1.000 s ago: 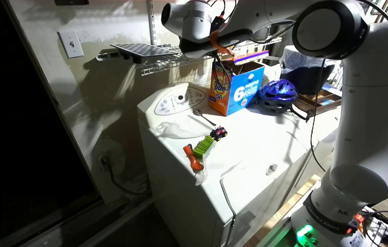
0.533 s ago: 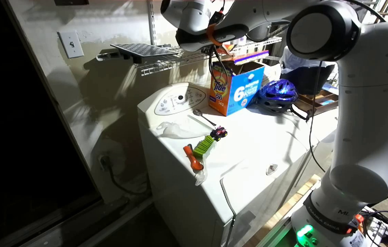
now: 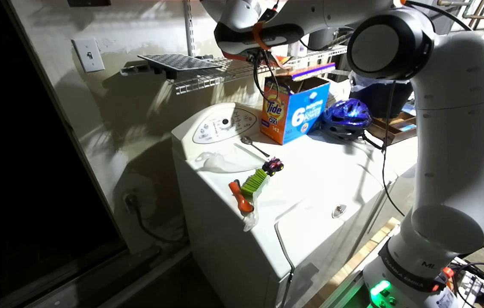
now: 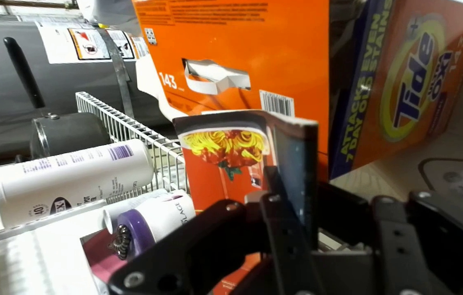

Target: Put the magazine on the first bottom shelf

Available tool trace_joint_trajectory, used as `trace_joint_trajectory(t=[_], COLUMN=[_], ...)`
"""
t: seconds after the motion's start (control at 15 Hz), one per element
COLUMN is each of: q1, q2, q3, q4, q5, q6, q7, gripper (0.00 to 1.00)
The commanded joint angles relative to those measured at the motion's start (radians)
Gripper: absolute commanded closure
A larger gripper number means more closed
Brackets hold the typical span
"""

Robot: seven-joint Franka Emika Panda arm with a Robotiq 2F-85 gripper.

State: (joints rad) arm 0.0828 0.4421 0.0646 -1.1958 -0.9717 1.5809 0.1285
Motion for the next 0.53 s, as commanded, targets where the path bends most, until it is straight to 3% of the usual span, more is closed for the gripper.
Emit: trace_joint_trajectory(t=[0.0,0.47], q1=[0.015,0.024], q2=[0.057,0.086], q3=[-0.022,-0.037], q4=[0.120,0.192], q5=[0.053,0.074], q6=[-0.015,-0.015], q7=[-0.062,-0.082], gripper=[0.56,0.07])
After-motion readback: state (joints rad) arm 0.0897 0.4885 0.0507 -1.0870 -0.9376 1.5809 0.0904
